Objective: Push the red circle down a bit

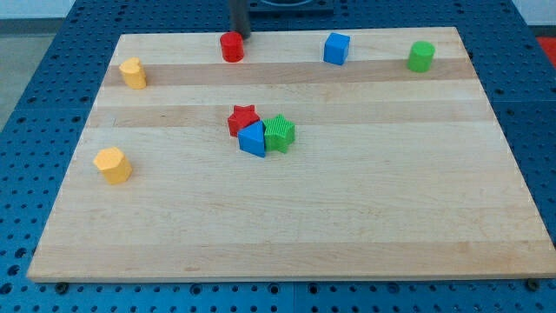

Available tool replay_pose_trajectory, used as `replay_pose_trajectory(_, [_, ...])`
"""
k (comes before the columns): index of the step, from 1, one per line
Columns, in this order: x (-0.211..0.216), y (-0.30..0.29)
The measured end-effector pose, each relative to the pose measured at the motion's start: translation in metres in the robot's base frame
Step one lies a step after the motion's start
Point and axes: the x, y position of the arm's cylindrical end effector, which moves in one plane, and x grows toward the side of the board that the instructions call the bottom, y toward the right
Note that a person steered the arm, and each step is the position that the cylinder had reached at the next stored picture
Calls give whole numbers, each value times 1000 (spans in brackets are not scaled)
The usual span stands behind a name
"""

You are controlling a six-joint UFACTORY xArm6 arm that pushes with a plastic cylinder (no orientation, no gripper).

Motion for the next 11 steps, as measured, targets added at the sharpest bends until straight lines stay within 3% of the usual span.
replay_pose_trajectory(1, [10,48])
replay_pose_trajectory(2, [50,67])
replay_pose_trajectory(3, [1,51])
replay_pose_trajectory(4, [0,49])
replay_pose_trajectory(5, [1,-25])
replay_pose_trajectory(6, [0,-55])
replay_pose_trajectory(11, [53,-35])
